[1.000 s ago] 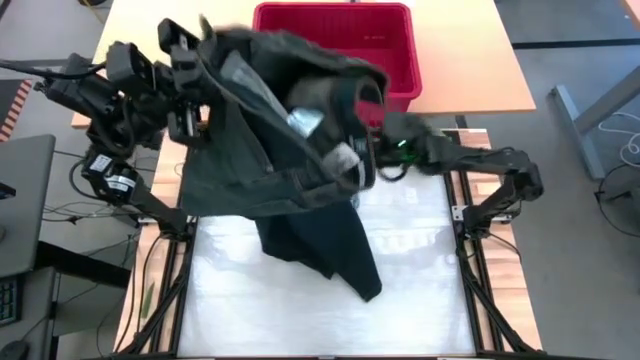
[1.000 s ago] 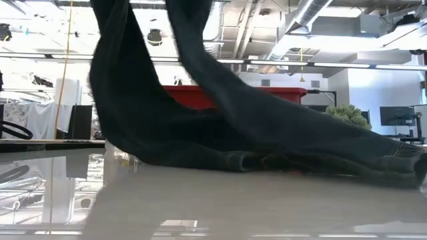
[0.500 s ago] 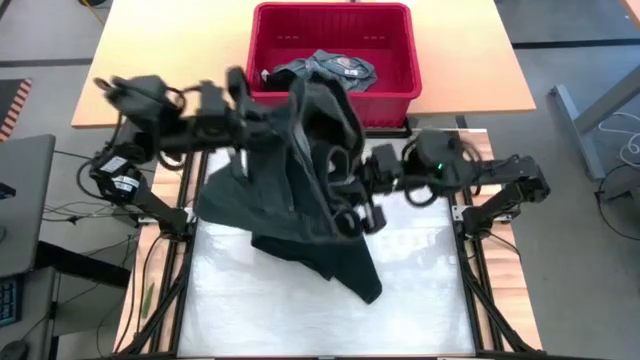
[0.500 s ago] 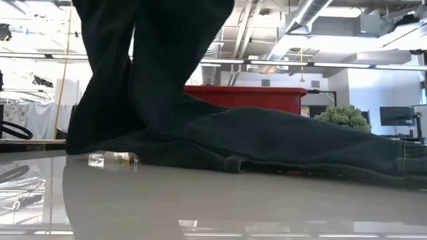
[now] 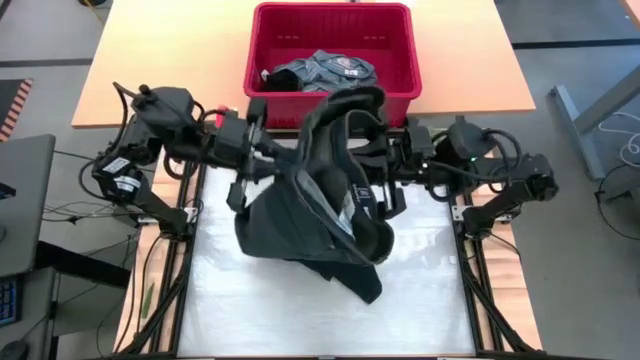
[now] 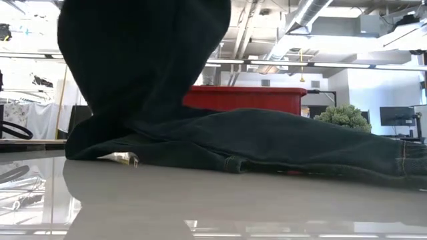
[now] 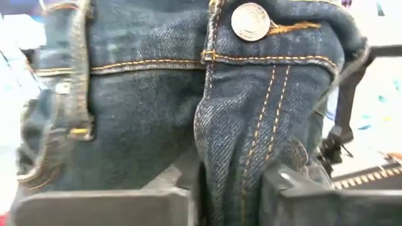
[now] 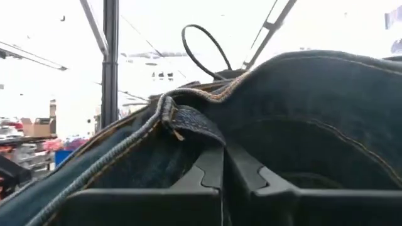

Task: Fold Laundry from Bin
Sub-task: Fold the black pants from the red laundry bin

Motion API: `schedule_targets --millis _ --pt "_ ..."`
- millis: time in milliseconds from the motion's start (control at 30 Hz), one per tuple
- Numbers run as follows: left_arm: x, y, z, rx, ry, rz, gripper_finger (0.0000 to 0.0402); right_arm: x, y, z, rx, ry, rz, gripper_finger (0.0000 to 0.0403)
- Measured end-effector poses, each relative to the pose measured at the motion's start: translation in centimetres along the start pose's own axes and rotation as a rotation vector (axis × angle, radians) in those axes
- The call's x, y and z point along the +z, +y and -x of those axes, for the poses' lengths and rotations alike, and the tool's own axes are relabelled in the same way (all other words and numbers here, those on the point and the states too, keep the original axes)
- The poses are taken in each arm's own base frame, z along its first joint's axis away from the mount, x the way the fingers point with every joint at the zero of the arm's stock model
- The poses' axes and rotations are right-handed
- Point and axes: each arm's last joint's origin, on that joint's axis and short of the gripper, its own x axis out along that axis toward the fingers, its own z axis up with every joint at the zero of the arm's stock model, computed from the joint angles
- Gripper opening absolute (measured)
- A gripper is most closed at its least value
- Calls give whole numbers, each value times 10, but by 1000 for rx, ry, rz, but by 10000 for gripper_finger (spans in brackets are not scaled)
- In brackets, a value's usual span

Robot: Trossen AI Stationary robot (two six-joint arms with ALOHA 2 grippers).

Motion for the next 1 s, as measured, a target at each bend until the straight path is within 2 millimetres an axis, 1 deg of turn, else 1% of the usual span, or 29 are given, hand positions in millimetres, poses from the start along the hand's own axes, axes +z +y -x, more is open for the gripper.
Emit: schedule_targets --millis 67,133,300,400,500,600,700,767,867,900,1000 --pt "-4 -2 -5 -9 31 2 98 -4 0 -2 0 12 -14 32" --pt "-9 -2 -15 -2 51 3 131 -10 0 -5 0 23 -16 29" --pt "-19 -4 -30 42 107 3 209 -22 2 -5 4 53 -54 18" --pt "-24 -2 -36 103 145 -11 238 -22 2 -5 5 58 -79 26" --pt "-27 0 -37 163 177 -22 244 -22 4 -4 24 59 -121 37" --pt "-29 0 -41 176 188 -36 230 -22 6 -4 67 62 -154 41" --pt "-32 0 -45 182 196 -37 188 -21 7 -4 93 65 -181 42" --pt "-33 0 -46 184 202 -44 137 -21 6 -4 91 66 -184 44" --pt "-33 -1 -46 166 202 -45 38 -21 4 -4 85 60 -169 54" --pt "-33 -1 -46 165 201 -45 26 -20 4 -3 85 60 -166 60" --pt "-32 -1 -44 155 198 -55 25 -16 1 -1 78 77 -162 87"
